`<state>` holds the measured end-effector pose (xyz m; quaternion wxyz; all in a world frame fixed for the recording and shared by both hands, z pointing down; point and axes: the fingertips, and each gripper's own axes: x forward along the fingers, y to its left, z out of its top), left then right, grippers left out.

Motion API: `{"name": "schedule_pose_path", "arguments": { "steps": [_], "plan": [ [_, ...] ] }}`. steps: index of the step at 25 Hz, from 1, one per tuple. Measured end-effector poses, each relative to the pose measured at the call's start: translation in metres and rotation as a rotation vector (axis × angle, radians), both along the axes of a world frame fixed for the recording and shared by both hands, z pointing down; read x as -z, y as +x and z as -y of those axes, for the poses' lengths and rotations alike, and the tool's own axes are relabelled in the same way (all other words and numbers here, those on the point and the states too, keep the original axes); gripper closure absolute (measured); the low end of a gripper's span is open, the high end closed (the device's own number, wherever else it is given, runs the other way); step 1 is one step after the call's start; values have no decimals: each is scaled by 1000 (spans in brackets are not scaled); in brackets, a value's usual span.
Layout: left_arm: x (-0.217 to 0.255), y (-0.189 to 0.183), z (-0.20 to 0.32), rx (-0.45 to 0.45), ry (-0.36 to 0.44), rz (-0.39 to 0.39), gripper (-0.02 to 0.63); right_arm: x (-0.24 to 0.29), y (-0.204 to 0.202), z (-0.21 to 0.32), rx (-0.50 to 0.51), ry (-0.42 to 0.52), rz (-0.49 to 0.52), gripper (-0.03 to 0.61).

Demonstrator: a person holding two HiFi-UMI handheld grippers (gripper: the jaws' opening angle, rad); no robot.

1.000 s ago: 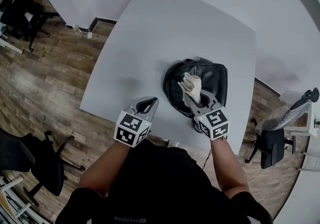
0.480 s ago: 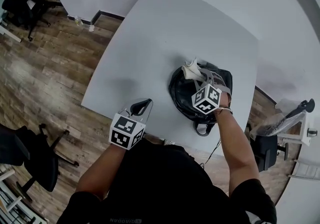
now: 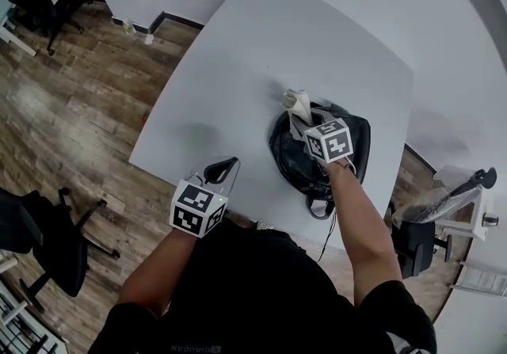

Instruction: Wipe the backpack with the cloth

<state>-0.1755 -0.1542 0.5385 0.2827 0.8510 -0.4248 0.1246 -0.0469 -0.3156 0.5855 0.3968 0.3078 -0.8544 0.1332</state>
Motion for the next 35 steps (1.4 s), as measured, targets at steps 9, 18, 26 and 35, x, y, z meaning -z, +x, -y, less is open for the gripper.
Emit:
{"name": "schedule_pose_path", "arguments": {
  "steps": [9, 18, 26, 35],
  "plan": [
    [3, 6, 4, -20, 9, 7, 607, -4, 43, 9, -144, -69, 61, 486],
    [6, 37, 10, -70, 20, 4, 607, 9, 101, 14, -255, -52, 78, 486],
    [7, 62, 7, -103, 19, -8, 607, 33, 143, 14, -324, -11, 93, 486],
    [8, 81, 2, -134, 20, -17, 607, 58, 184, 11, -396, 34, 123, 486]
  ]
}}
